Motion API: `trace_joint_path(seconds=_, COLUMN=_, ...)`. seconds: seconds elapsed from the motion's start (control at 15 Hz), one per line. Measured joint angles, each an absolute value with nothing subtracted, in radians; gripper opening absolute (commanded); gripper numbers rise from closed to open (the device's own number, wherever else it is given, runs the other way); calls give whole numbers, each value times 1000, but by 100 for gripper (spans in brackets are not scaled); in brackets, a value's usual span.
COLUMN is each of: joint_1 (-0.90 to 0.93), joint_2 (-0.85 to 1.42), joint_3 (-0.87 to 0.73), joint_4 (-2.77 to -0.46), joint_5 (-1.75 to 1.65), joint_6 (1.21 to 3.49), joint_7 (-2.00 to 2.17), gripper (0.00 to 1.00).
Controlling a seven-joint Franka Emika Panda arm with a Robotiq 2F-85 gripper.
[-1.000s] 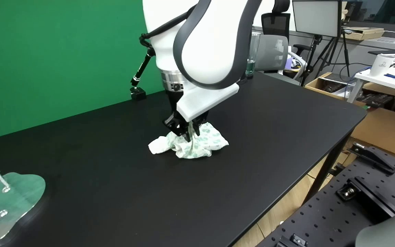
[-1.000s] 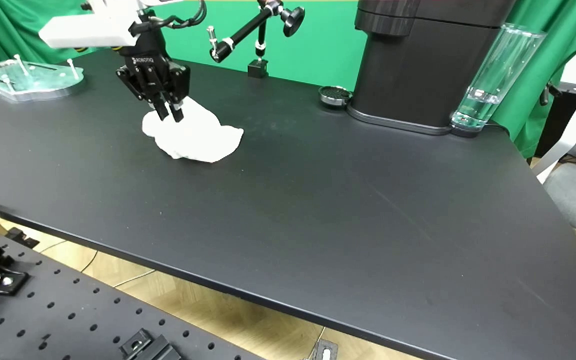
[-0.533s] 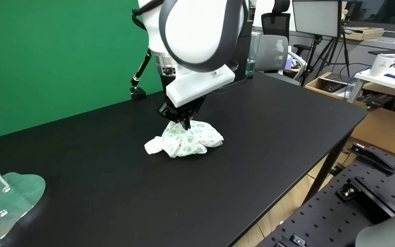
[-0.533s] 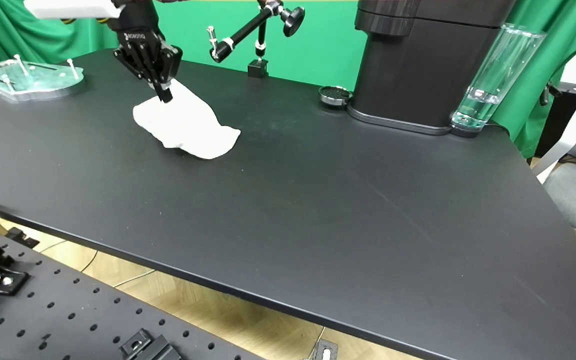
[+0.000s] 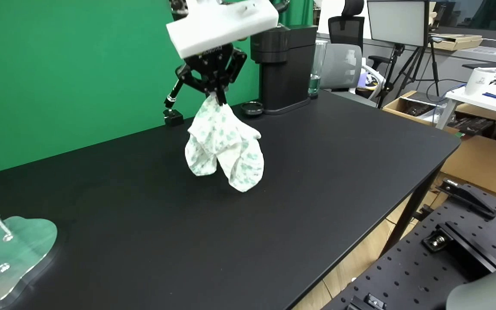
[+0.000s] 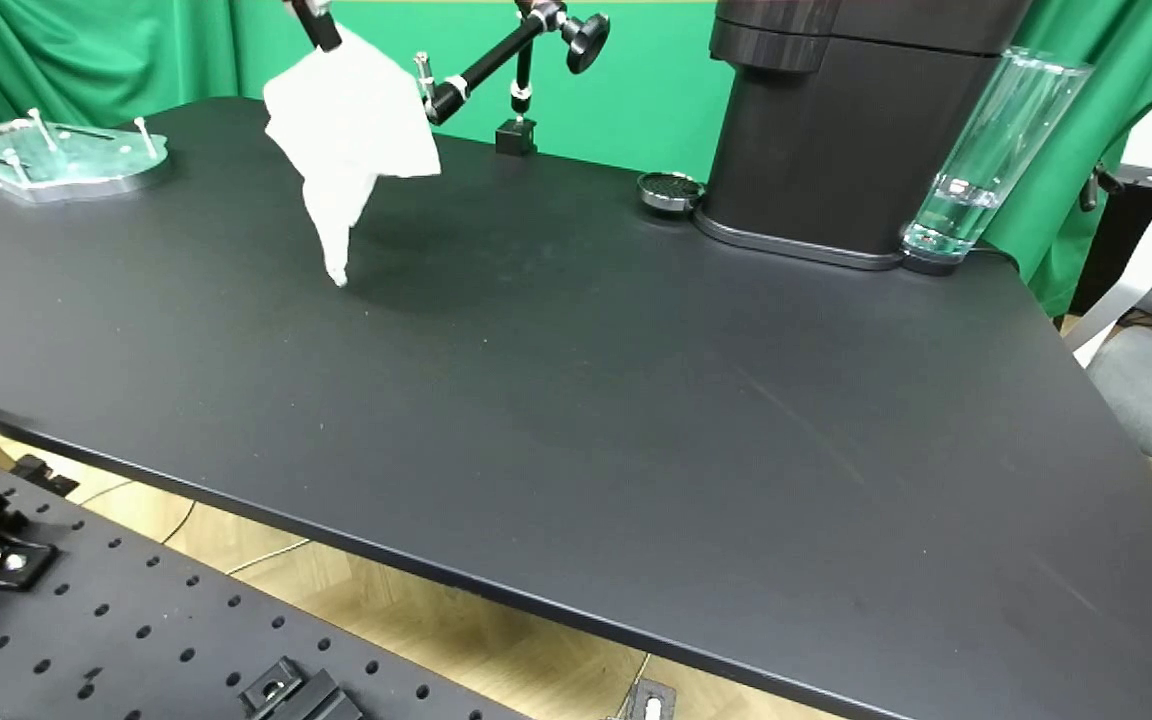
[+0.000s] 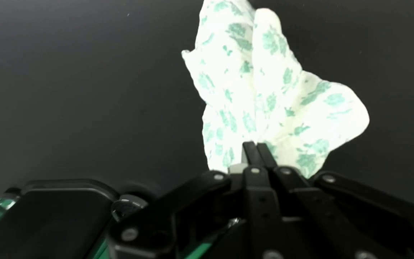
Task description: Put the cloth on the stand
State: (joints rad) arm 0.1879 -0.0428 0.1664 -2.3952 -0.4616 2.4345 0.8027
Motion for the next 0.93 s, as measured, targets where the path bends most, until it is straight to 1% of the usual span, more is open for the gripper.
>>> trace_joint_path(seconds=0.47, joint_1=154, joint_2=-61, joint_3=173, joint_4=-2248, joint_5=-609, joint_6=2293, joint_7=971, gripper=0)
trace_joint_path(seconds=0.93, joint_1=158, joint_2=-11, joint_3=195, joint_4=-2144, joint_5=-724, joint_6=2200, joint_7=1250, gripper=0)
